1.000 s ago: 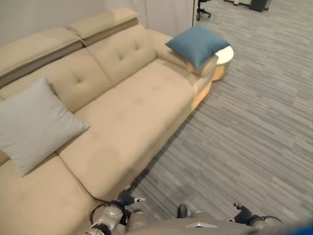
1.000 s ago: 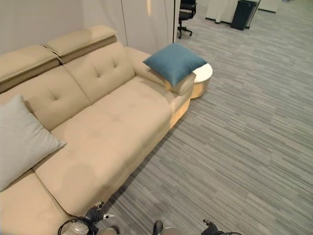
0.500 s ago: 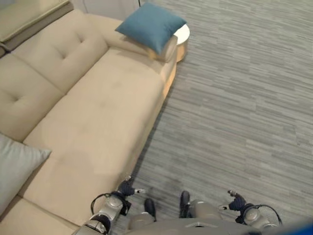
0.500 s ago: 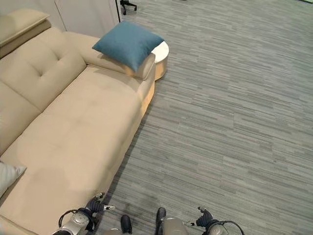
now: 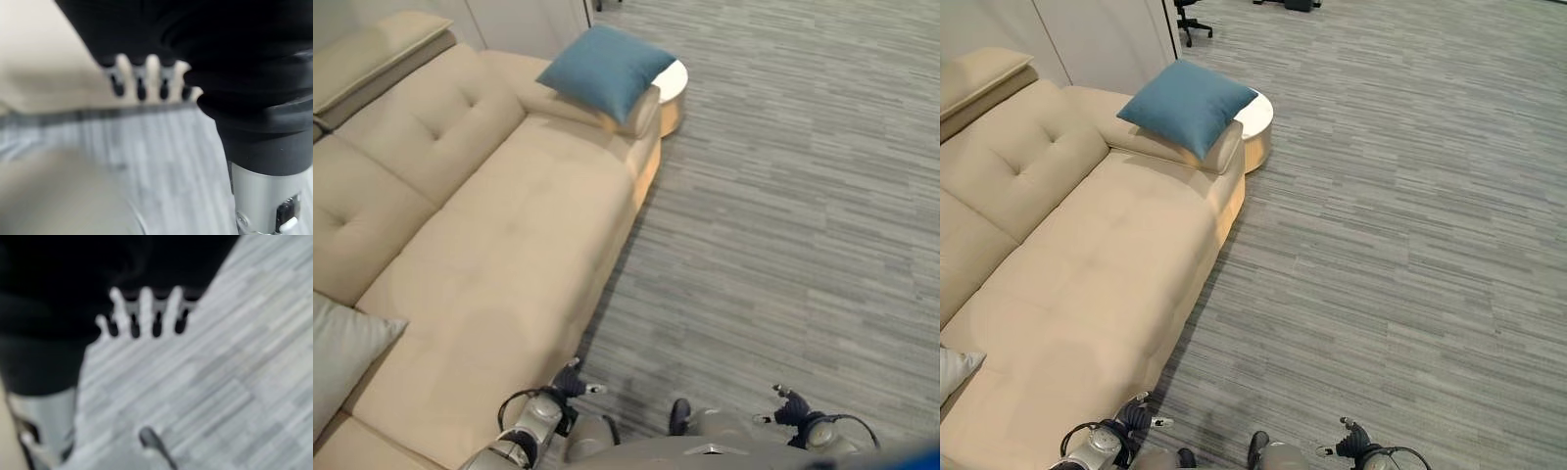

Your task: Pick up all the scattered cushions and arrange them neatly on the sofa.

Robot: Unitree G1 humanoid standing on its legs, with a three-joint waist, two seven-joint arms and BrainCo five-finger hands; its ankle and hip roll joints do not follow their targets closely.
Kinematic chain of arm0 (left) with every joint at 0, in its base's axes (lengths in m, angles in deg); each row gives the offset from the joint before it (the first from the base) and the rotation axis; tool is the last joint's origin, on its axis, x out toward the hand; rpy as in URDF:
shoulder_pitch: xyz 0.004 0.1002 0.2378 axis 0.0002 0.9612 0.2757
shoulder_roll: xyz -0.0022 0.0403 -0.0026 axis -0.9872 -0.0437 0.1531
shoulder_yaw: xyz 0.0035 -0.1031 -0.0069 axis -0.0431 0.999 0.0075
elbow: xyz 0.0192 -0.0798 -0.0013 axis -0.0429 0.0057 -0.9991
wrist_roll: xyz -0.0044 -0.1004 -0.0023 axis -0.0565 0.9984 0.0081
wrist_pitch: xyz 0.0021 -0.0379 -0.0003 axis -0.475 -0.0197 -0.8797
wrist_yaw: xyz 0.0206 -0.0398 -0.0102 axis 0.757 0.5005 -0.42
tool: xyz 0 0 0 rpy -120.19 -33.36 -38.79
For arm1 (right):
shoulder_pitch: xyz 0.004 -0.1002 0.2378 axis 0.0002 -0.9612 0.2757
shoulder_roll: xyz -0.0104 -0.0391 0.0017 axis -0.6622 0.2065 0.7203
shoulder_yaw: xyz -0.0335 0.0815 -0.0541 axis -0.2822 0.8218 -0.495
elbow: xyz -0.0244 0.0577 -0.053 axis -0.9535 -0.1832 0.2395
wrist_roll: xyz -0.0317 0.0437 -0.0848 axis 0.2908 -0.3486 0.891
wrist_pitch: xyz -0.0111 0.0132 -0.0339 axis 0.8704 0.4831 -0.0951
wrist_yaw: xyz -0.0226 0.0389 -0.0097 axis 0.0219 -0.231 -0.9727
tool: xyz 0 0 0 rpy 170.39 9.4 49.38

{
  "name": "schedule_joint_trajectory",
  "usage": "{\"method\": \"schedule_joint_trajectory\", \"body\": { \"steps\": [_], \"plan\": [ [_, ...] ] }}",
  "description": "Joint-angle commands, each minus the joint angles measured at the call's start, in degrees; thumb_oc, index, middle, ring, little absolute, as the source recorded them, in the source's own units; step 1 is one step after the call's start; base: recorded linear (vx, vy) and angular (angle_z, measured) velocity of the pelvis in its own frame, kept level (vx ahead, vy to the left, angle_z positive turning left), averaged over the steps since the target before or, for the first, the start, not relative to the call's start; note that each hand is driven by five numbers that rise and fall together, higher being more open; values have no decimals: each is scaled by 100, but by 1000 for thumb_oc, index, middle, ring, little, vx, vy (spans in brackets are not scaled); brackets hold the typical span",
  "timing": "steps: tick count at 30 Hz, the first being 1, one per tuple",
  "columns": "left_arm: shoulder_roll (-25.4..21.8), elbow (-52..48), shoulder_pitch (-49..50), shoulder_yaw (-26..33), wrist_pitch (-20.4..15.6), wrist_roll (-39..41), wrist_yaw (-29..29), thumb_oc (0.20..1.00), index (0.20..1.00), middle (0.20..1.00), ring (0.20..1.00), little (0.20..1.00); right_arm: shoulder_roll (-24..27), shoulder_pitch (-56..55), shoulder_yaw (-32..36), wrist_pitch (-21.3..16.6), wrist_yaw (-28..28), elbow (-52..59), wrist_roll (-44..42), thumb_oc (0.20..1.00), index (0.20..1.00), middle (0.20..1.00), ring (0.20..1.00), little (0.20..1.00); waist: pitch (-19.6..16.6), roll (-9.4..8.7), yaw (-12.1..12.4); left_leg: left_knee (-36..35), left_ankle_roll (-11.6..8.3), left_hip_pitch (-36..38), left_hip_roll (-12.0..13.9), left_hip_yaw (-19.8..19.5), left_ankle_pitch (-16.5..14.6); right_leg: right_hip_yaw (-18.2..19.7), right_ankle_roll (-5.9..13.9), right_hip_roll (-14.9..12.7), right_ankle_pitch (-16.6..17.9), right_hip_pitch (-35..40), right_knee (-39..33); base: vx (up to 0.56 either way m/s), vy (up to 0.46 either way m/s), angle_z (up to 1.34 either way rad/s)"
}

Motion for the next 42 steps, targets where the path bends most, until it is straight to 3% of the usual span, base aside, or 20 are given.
{"method": "schedule_joint_trajectory", "body": {
  "steps": [1,6,10,14,15,16,18,19,21,24,27,29,30,32,34,35,36,40,41,42],
  "plan": [
    [84,-170,-119,-32,-75,-57,15,1000,1000,1000,1000,1000,186,95,-151,-77,-109,79,-135,1000,1000,1000,1000,1000,160,-194,-26,-1138,227,173,-272,274,-376,213,887,-79,485,172,-828,255,4,-25],
    [65,-94,-94,22,-93,-11,81,1000,1000,1000,1000,1000,190,159,-214,-102,-182,30,-150,1000,1000,1000,1000,1000,139,-65,243,-3142,132,-68,-295,-275,499,539,946,237,164,536,-895,281,14,-35],
    [41,3,-22,150,-47,-5,79,1000,1000,1000,1000,1000,164,173,-231,-102,-155,41,-125,1000,1000,1000,1000,1000,55,15,288,-3423,159,-29,-254,-116,716,789,899,358,-130,805,-749,381,72,-47],
    [56,50,60,223,-37,-13,65,1000,1000,1000,1000,1000,81,152,-198,-95,-138,-1,-97,1000,1000,1000,1000,1000,-89,-68,366,-3193,270,23,-383,9,579,867,998,193,-282,973,-486,378,116,-45],
    [34,10,92,227,-38,2,54,1000,1000,1000,1000,1000,47,173,-201,-112,-101,19,-103,1000,1000,1000,1000,1000,-122,-125,402,-3131,388,182,-477,165,390,816,1193,13,-132,770,167,193,85,-35],
    [35,10,90,227,-37,2,53,1000,1000,1000,1000,1000,48,174,-200,-111,-101,19,-103,1000,1000,1000,1000,1000,-135,-116,410,-3132,386,164,-463,169,398,824,1189,25,-119,749,164,285,118,-50],
    [7,-64,57,191,-29,24,59,1000,1000,1000,1000,1000,16,230,-200,-90,-75,9,-65,1000,1000,1000,1000,1000,-87,-143,401,-3024,542,329,-558,269,174,743,1512,-170,333,338,1045,248,77,-47],
    [-31,-131,1,150,-27,39,80,1000,1000,1000,1000,1000,-16,318,-253,-99,-53,84,-77,1000,1000,1000,1000,1000,-9,-104,351,-3046,674,535,-603,283,54,799,1667,-268,897,-225,1816,233,63,-19],
    [-57,-181,-33,145,-25,66,99,1000,1000,1000,1000,1000,-34,366,-279,-103,-53,141,-83,1000,1000,1000,1000,1000,73,-47,309,-3152,704,756,-615,248,-6,731,1651,-325,925,-541,2069,240,41,2],
    [-55,-204,-83,148,-45,122,119,1000,1000,1000,1000,1000,2,454,-354,-103,-63,220,-79,1000,1000,1000,1000,1000,178,92,202,-3406,648,1182,-671,103,-164,289,1369,-421,598,-1033,1154,313,-46,-10],
    [-33,-80,-172,165,-49,112,91,1000,1000,1000,1000,1000,37,491,-327,-74,-74,203,-57,1000,1000,1000,1000,1000,194,53,37,-3438,569,1433,-790,-40,-351,426,1401,-398,828,-1202,-10,328,-120,18],
    [-34,-48,-190,177,-62,101,88,1000,1000,1000,1000,1000,40,475,-314,-68,-64,226,-46,1000,1000,1000,1000,1000,198,47,-10,-3407,548,1515,-809,-95,-444,528,1431,-381,878,-1179,-175,297,-125,20],
    [-21,3,-187,161,-90,30,85,1000,1000,1000,1000,1000,70,402,-297,-83,-34,238,-53,1000,1000,1000,1000,1000,124,9,-96,-3234,522,1643,-855,-161,-693,755,1393,-357,919,-1015,-327,479,-203,55],
    [16,9,-166,165,-107,80,62,1000,1000,1000,1000,1000,118,308,-232,-84,-17,201,-103,1000,1000,1000,1000,1000,78,-10,-150,-2732,379,1594,-820,-182,-757,814,1295,-339,890,-800,-361,374,-214,64],
    [21,-106,-199,137,-99,200,56,1000,1000,1000,1000,1000,189,227,-192,-93,-50,197,-125,1000,1000,1000,1000,1000,170,-69,-142,-1387,83,1078,-550,-154,-421,725,1094,-316,793,-506,-418,162,-218,55],
    [18,-106,-201,138,-98,200,56,1000,1000,1000,1000,1000,186,229,-192,-93,-50,197,-125,1000,1000,1000,1000,1000,151,-78,-155,-1389,85,1049,-561,-163,-405,717,1094,-327,802,-528,-423,179,-261,58],
    [-1,-190,-238,112,-102,232,94,1000,1000,1000,1000,1000,240,229,-210,-91,-83,218,-189,1000,1000,1000,1000,1000,237,-159,-89,-551,14,643,-356,-140,-97,645,893,-250,651,-242,-524,233,-223,41],
    [25,-182,-252,112,-100,302,111,1000,1000,1000,1000,1000,237,192,-217,-79,-82,162,-298,1000,1000,1000,1000,1000,217,-229,7,-956,181,272,-336,32,-185,622,856,-181,484,130,-716,261,-109,11],
    [21,-197,-244,115,-103,293,111,1000,1000,1000,1000,1000,239,191,-219,-91,-94,164,-293,1000,1000,1000,1000,1000,179,-229,26,-1299,236,198,-355,84,-250,624,886,-153,446,185,-773,298,17,1],
    [9,-251,-231,99,-116,259,107,1000,1000,1000,1000,1000,255,192,-230,-95,-126,140,-274,1000,1000,1000,1000,1000,133,-150,84,-2111,248,139,-357,160,-29,627,938,-40,350,310,-847,401,35,-4]
  ]
}}
